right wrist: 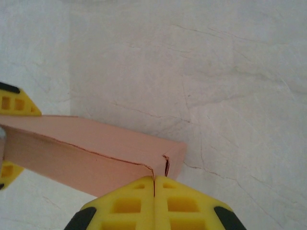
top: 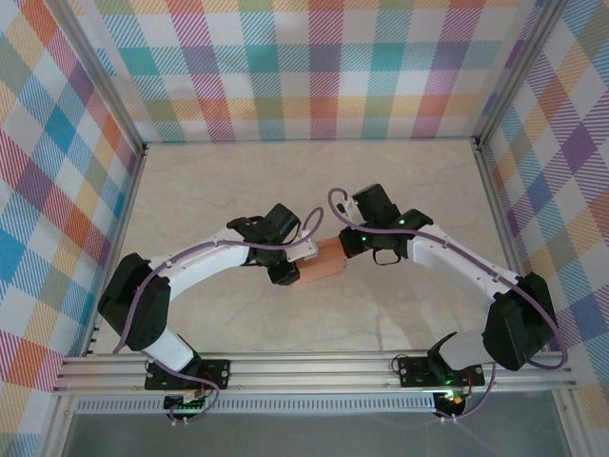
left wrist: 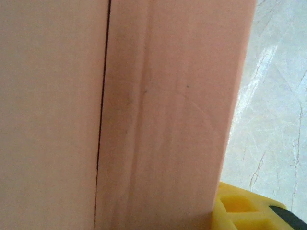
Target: Fold the paper box
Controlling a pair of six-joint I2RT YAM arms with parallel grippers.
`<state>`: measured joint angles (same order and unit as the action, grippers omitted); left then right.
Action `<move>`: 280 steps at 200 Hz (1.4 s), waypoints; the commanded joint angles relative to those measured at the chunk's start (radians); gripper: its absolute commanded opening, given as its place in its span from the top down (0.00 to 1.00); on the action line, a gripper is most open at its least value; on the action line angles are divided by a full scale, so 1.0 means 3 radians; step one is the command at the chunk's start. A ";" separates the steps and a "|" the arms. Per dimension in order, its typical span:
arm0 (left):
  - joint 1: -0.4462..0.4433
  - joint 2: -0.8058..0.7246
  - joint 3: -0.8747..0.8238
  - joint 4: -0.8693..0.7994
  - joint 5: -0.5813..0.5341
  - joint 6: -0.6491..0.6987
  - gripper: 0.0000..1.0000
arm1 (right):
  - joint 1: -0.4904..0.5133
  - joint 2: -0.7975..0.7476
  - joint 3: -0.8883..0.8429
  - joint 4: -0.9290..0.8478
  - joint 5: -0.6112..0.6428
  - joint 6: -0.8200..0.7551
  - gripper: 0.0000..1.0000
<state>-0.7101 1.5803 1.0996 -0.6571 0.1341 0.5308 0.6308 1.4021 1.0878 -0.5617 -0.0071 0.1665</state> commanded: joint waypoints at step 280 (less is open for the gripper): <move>-0.0081 -0.0382 0.0012 0.0056 -0.0099 -0.0438 0.39 | 0.0234 -0.0067 -0.0353 0.0282 0.0534 0.0467 1.00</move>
<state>-0.7189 1.5566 1.1099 -0.6525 0.1291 0.4530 0.6952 1.3666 0.9684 -0.4316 0.1463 0.2848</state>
